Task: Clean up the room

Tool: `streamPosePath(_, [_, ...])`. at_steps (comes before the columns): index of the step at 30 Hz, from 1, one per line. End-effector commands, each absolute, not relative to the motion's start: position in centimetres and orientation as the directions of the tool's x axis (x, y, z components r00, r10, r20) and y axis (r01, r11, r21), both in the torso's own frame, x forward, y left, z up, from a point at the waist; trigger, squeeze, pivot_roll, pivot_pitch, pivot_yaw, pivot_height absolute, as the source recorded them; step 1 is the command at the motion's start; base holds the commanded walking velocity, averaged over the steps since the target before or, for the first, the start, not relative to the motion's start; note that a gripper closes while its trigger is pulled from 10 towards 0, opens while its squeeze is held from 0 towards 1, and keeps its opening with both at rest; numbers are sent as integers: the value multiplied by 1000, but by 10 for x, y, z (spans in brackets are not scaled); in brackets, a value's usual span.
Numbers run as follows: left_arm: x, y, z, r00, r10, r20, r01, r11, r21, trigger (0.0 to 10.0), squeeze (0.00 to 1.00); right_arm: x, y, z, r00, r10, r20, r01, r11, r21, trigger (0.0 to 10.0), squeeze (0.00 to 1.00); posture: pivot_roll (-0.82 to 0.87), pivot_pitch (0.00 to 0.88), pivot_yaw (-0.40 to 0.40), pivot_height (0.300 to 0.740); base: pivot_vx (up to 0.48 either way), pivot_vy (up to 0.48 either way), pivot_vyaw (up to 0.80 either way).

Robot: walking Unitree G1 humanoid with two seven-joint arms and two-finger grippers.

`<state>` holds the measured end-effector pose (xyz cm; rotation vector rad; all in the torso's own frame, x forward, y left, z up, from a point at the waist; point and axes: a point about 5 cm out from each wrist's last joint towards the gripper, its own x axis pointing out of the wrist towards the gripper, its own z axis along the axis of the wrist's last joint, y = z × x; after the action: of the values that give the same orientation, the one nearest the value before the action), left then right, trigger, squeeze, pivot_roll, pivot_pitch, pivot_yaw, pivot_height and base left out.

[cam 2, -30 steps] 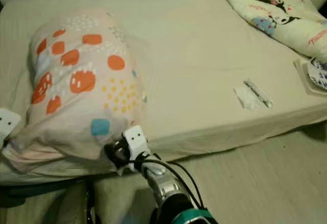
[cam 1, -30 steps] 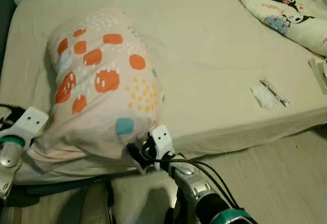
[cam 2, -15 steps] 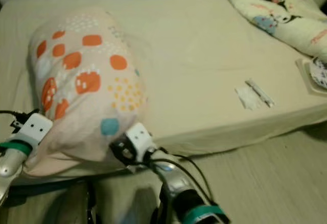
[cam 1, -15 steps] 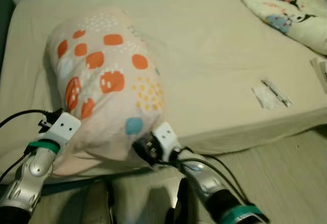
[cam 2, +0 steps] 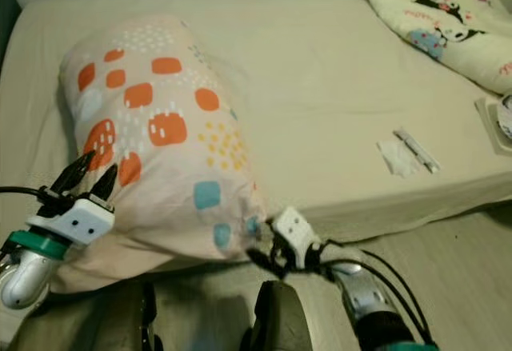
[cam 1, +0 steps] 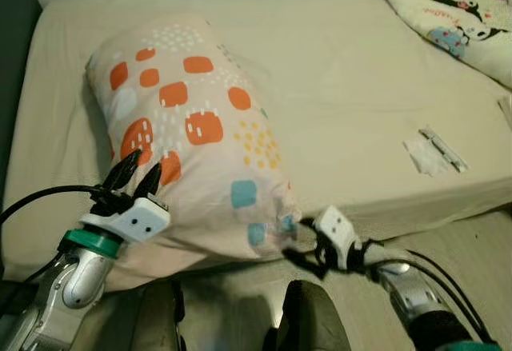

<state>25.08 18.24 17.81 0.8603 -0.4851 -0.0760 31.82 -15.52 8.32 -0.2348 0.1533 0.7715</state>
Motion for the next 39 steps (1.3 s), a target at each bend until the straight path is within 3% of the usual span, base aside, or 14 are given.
streamPosePath(1, [238, 161, 155, 917, -345, 198, 138, 744, 654, 10000, 0, 326, -155, 89, 799, 585, -142, -600, 792, -112, 10000, 0, 143, 153, -40, 598, 0, 0, 0])
streamPosePath(3, [228, 145, 139, 905, -423, 48, 346, 797, 495, 10000, 0, 329, -148, 92, 815, 566, -125, -579, 805, -127, 10000, 0, 149, 153, -37, 598, 0, 0, 0])
streamPosePath(4, [228, 145, 139, 905, -423, 48, 346, 797, 495, 10000, 0, 329, -148, 92, 815, 566, -125, -579, 805, -127, 10000, 0, 149, 153, -37, 598, 0, 0, 0])
streamPosePath(6, [216, 137, 125, 873, -481, -81, 482, 828, 286, 10000, 0, 332, -137, 95, 814, 570, -108, -580, 804, -129, 10000, 0, 150, 153, -36, 598, 0, 0, 0])
streamPosePath(8, [197, 136, 107, 797, -563, -220, 595, 794, 125, 10000, 0, 334, -121, 98, 796, 599, -89, -606, 786, -123, 10000, 0, 150, 153, -36, 598, 0, 0, 0])
streamPosePath(11, [186, 141, 97, 748, -587, -310, 628, 777, 46, 10000, 0, 334, -115, 97, 783, 615, -94, -622, 772, -132, 10000, 0, 150, 153, -36, 598, 0, 0, 0])
streamPosePath(16, [194, 164, 79, 800, -454, -393, 517, 854, 66, 10000, 0, 333, -108, 94, 772, 627, -99, -635, 763, -121, 10000, 0, 164, 163, -49, 598, 0, 0, 0])
streamPosePath(20, [254, 202, 79, 920, -267, -286, 304, 948, 94, 10000, 0, 331, -99, 91, 755, 647, -111, -656, 748, -103, 10000, 0, 167, 179, -83, 598, 0, 0, 0])
streamPosePath(25, [296, 225, 86, 936, -214, -278, 274, 940, 201, 10000, 0, 330, -87, 92, 723, 681, -114, -691, 715, -106, 10000, 0, 149, 191, -98, 598, 0, 0, 0])
streamPosePath(27, [321, 246, 94, 944, -122, -308, 210, 939, 273, 10000, 0, 329, -74, 98, 684, 722, -101, -729, 674, -118, 10000, 0, 130, 195, -100, 598, 0, 0, 0])
streamPosePath(30, [333, 276, 112, 964, 49, -261, 58, 919, 389, 10000, 0, 328, -65, 103, 658, 749, -79, -752, 647, -123, 10000, 0, 103, 192, -95, 598, 0, 0, 0])
streamPosePath(31, [333, 276, 112, 964, 49, -261, 58, 919, 389, 10000, 0, 328, -65, 103, 658, 749, -79, -752, 647, -123, 10000, 0, 103, 192, -95, 598, 0, 0, 0])
streamPosePath(35, [338, 310, 151, 971, 231, -55, -163, 815, 557, 10000, 0, 327, -56, 111, 645, 764, -26, -764, 642, -64, 10000, 0, 104, 193, -94, 598, 0, 0, 0])
streamPosePath(39, [340, 320, 178, 968, 233, 88, -233, 720, 653, 10000, 0, 324, -39, 116, 617, 787, 9, -786, 617, -40, 10000, 0, 131, 193, -99, 598, 0, 0, 0])
